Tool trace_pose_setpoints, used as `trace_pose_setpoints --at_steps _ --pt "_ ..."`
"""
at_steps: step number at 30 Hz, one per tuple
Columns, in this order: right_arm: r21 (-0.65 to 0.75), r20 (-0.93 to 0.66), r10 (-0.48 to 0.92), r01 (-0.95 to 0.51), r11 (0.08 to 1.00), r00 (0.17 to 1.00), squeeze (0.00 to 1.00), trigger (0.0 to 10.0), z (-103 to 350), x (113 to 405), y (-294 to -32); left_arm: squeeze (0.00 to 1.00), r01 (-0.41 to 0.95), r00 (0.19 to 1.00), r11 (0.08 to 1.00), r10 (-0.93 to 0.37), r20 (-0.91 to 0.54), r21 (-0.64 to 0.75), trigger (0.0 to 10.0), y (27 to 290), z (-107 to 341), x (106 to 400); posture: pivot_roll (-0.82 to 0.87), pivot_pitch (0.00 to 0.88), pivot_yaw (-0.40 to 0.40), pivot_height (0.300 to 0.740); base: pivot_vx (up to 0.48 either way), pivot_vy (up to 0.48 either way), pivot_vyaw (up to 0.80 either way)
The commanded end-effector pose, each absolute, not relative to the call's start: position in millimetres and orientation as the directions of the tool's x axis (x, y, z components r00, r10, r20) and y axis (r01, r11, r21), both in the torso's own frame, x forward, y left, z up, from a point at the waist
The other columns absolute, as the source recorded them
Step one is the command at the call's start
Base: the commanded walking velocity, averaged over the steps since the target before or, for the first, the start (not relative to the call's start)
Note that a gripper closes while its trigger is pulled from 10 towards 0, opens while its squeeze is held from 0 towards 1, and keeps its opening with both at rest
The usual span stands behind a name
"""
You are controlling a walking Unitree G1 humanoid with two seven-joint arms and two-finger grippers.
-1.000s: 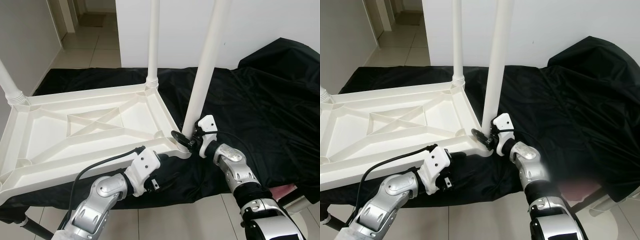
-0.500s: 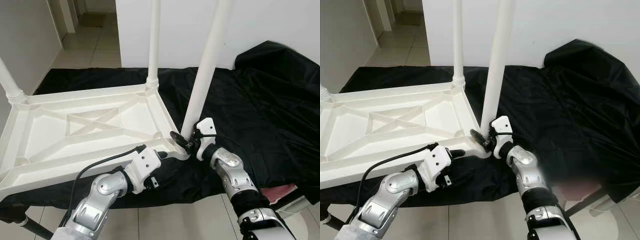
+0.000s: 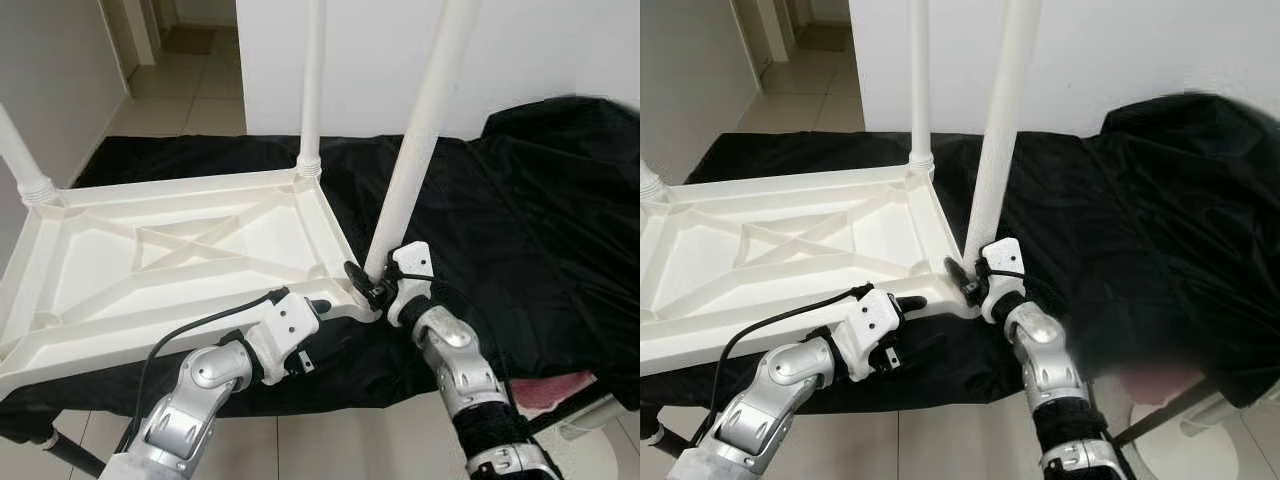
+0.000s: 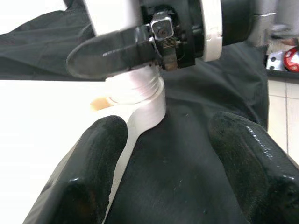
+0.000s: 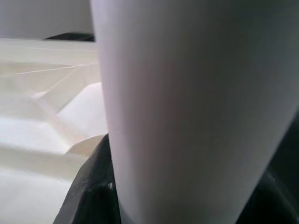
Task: Building children table
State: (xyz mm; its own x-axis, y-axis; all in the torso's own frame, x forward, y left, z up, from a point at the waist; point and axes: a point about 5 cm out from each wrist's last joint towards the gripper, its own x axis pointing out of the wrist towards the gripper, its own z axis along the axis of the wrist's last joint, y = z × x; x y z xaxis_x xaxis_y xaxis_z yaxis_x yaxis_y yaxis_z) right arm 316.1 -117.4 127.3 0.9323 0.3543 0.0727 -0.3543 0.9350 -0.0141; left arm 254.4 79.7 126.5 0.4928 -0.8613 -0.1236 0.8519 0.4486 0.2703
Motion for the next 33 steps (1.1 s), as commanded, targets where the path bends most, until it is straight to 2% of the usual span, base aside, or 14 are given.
trace_pose_setpoints --at_steps 1,5,8,10,12,21,22,24,25,33 --pt "0.018 0.036 0.275 -0.276 0.961 0.961 0.00 10.0 121 315 -125 0.00 0.785 0.595 0.548 -0.796 -0.109 0.288 10.0 86 125 260 0.02 0.005 -0.025 0.740 0.000 0.000 0.00" --pt "0.042 0.022 0.171 -0.171 0.984 0.985 0.00 10.0 119 309 -121 0.00 0.782 0.600 0.551 -0.792 -0.114 0.289 10.0 89 124 261 0.02 0.006 -0.025 0.740 0.000 0.000 0.00" --pt "0.042 0.022 0.171 -0.171 0.984 0.985 0.00 10.0 119 309 -121 0.00 0.782 0.600 0.551 -0.792 -0.114 0.289 10.0 89 124 261 0.02 0.006 -0.025 0.740 0.000 0.000 0.00" --pt "0.050 -0.010 0.075 -0.074 0.996 0.997 0.00 10.0 114 304 -110 0.00 0.779 0.604 0.555 -0.788 -0.114 0.290 10.0 90 124 261 0.02 0.006 -0.025 0.740 0.000 0.000 0.00" --pt "0.052 -0.023 0.049 -0.048 0.998 0.999 0.00 10.0 112 303 -106 0.00 0.779 0.605 0.556 -0.788 -0.114 0.290 10.0 90 124 261 0.02 0.006 -0.025 0.740 0.000 0.000 0.00" --pt "0.046 -0.035 0.024 -0.022 0.999 0.999 0.00 10.0 111 304 -110 0.00 0.785 0.597 0.550 -0.794 -0.112 0.285 10.0 86 123 259 0.02 0.000 -0.032 0.740 0.000 0.000 0.00" --pt "0.053 -0.029 0.037 -0.035 0.998 0.999 0.36 10.0 112 304 -110 0.00 0.785 0.596 0.550 -0.795 -0.110 0.284 10.0 85 122 259 0.02 0.000 -0.032 0.740 0.000 0.000 0.00" --pt "0.053 -0.029 0.037 -0.035 0.998 0.999 0.36 10.0 112 304 -110 0.00 0.785 0.596 0.550 -0.795 -0.110 0.284 10.0 85 122 259 0.02 0.000 -0.032 0.740 0.000 0.000 0.00" --pt "0.065 -0.010 0.046 -0.045 0.997 0.999 1.00 10.0 115 304 -111 0.00 0.786 0.596 0.550 -0.796 -0.108 0.284 10.0 85 122 258 0.02 0.000 -0.033 0.740 0.000 0.000 0.00" --pt "0.042 0.048 0.116 -0.118 0.992 0.992 1.00 10.0 124 303 -118 0.00 0.799 0.576 0.527 -0.809 -0.115 0.288 10.0 82 121 255 0.02 0.000 -0.032 0.740 0.000 0.000 0.00"
